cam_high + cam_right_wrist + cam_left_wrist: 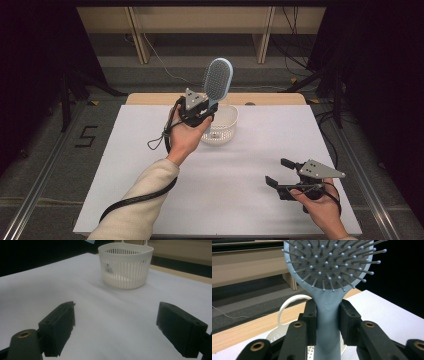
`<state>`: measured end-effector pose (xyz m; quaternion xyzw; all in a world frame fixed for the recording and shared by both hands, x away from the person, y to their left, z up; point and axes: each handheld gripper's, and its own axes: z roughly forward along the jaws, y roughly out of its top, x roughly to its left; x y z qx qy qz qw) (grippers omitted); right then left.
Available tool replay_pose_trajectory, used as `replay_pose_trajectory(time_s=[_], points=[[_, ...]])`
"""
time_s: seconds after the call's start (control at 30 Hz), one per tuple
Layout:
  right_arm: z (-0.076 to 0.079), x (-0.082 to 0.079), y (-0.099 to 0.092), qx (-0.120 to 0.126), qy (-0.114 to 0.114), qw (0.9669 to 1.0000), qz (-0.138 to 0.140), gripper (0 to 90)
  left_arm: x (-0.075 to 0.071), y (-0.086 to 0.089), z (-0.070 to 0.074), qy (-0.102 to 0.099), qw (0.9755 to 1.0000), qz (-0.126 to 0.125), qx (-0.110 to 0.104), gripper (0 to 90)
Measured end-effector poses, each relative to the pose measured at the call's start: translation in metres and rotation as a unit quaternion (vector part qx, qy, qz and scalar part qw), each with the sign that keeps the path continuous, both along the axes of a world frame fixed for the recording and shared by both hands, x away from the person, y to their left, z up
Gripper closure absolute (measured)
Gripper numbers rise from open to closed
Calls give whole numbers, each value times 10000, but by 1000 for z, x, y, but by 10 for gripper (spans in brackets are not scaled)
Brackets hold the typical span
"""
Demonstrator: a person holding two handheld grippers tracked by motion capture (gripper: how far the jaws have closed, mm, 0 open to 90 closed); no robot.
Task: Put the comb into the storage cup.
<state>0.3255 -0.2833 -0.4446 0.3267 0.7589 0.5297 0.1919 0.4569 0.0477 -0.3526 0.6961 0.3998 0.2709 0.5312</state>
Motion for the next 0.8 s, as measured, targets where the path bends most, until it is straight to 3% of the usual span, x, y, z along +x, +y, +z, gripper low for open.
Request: replay_pose_trajectory(time_s=[0.8], points=[[0, 0, -1, 15, -5, 10000, 5, 159, 13, -1, 6, -36, 9999, 96, -89, 695]])
